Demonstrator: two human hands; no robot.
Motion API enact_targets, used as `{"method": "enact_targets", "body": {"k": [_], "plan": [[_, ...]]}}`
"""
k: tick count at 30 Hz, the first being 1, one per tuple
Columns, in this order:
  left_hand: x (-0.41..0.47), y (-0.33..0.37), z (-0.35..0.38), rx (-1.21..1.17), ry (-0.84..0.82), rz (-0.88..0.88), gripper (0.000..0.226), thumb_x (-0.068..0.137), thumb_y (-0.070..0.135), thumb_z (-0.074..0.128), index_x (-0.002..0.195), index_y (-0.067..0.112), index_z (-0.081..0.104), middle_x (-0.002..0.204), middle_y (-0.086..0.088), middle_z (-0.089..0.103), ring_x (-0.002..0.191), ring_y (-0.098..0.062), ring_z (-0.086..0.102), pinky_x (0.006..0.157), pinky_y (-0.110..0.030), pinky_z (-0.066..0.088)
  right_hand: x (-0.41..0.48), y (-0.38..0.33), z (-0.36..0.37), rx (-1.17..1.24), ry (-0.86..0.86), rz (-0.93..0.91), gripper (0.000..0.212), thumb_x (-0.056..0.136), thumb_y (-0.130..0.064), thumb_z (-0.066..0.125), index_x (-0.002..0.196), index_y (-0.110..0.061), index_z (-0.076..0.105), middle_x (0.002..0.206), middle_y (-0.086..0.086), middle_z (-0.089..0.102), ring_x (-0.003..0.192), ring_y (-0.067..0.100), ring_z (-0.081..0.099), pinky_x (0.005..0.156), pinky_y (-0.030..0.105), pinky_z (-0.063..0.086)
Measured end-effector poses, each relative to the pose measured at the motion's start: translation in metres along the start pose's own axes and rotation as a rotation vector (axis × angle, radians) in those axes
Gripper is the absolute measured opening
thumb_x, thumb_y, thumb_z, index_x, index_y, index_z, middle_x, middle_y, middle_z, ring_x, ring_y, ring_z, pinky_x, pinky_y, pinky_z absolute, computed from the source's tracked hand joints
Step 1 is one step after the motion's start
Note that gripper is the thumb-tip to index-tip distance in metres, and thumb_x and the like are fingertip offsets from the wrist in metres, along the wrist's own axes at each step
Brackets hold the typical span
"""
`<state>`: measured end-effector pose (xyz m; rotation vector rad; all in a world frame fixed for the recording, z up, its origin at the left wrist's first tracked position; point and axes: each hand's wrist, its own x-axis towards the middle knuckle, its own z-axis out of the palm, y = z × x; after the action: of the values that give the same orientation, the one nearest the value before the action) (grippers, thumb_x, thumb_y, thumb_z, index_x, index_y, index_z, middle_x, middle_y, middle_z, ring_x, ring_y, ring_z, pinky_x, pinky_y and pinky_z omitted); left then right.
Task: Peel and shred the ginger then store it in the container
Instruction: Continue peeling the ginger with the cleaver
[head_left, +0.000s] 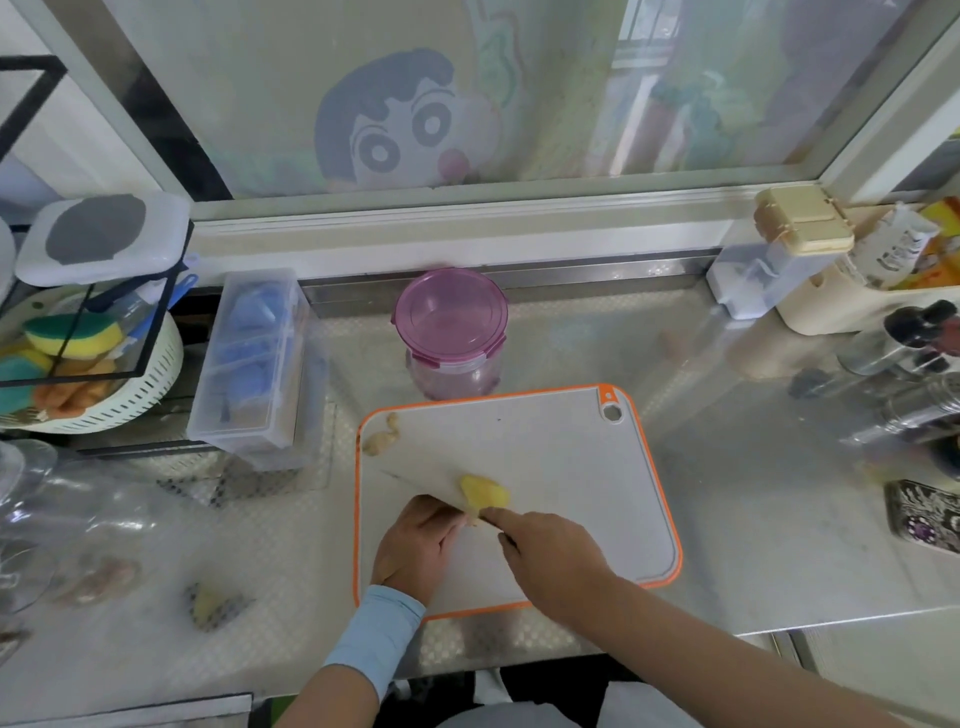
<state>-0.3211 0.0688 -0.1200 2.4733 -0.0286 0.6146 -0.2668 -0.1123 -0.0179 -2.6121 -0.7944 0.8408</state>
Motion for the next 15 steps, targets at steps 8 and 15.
{"method": "enact_targets", "body": {"k": [8,15], "plan": [[-0.005,0.002,0.001,0.0,0.029,-0.006,0.046,0.103,0.035,0.037,0.087,0.01,0.072,0.102,0.001,0.058,0.095,-0.02,0.055,0.077,-0.02,0.043,-0.01,0.0,0.012,-0.09,-0.031,0.092,0.059,0.097,-0.01,0.043,0.147,-0.039,0.027,0.093,0.003,0.058,0.084,0.026,0.059,0.067,0.035,0.044],[-0.001,0.007,0.0,0.073,0.042,-0.025,0.045,0.101,0.031,0.042,0.077,0.009,0.073,0.101,0.004,0.057,0.092,-0.018,0.055,0.076,-0.018,0.041,-0.011,-0.002,0.008,-0.121,-0.06,0.088,0.064,0.09,0.0,0.045,0.143,-0.032,0.029,0.076,-0.002,0.04,0.072,0.027,0.053,0.057,0.034,0.039]]}}
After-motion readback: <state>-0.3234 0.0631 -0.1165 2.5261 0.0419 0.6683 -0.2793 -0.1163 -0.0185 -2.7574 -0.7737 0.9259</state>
